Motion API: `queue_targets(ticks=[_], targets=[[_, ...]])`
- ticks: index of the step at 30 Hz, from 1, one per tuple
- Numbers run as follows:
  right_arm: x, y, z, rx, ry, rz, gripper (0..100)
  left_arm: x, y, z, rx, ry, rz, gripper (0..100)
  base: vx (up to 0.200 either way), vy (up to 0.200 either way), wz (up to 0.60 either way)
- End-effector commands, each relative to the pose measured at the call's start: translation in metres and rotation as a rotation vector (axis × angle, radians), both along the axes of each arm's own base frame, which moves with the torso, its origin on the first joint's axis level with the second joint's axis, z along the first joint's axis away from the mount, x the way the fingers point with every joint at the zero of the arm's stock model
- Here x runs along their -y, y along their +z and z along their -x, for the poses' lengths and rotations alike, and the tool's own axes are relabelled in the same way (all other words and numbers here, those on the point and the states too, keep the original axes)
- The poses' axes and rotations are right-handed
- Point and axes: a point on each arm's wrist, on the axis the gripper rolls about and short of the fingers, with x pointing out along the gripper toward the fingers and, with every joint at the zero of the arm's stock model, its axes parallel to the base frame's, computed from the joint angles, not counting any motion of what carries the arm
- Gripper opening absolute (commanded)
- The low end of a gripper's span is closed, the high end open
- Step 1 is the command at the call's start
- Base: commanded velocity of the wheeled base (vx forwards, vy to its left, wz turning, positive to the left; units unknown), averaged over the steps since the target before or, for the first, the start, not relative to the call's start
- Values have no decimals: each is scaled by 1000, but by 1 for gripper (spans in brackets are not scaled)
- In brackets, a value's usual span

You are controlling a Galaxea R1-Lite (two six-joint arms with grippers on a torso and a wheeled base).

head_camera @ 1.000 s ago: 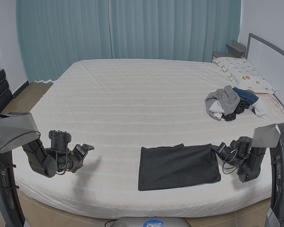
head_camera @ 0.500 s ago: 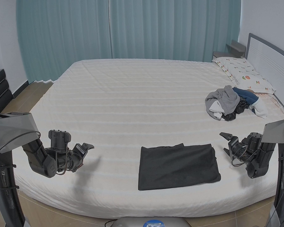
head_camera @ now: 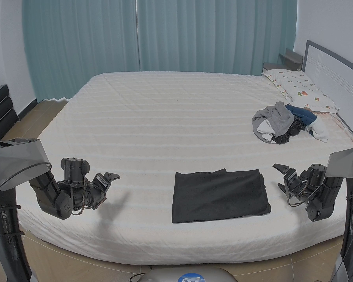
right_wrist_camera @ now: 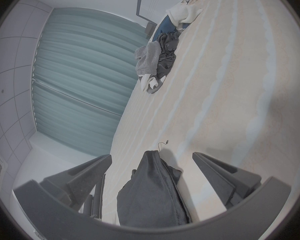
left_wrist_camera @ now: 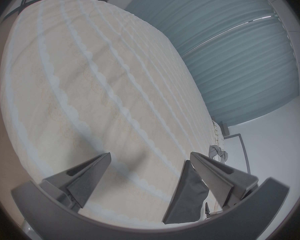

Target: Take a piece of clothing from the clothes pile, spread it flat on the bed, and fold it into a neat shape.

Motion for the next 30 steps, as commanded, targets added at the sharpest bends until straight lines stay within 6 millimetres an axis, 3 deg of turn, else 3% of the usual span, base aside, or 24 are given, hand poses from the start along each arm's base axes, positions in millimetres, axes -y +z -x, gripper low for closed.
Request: queue_targets(ticks=[1,12,30], targets=[[0,1,0,11,1,3,100,6,1,-5,11,-8,14,100,0,0,0],[-2,0,-1,11,2,8,100,20,-2,-10,14,-39,14,100,0,-200,0],[-2,-1,0,5,-1,9,100,21,-5,-13,19,-33,9,100,0,-200,0]])
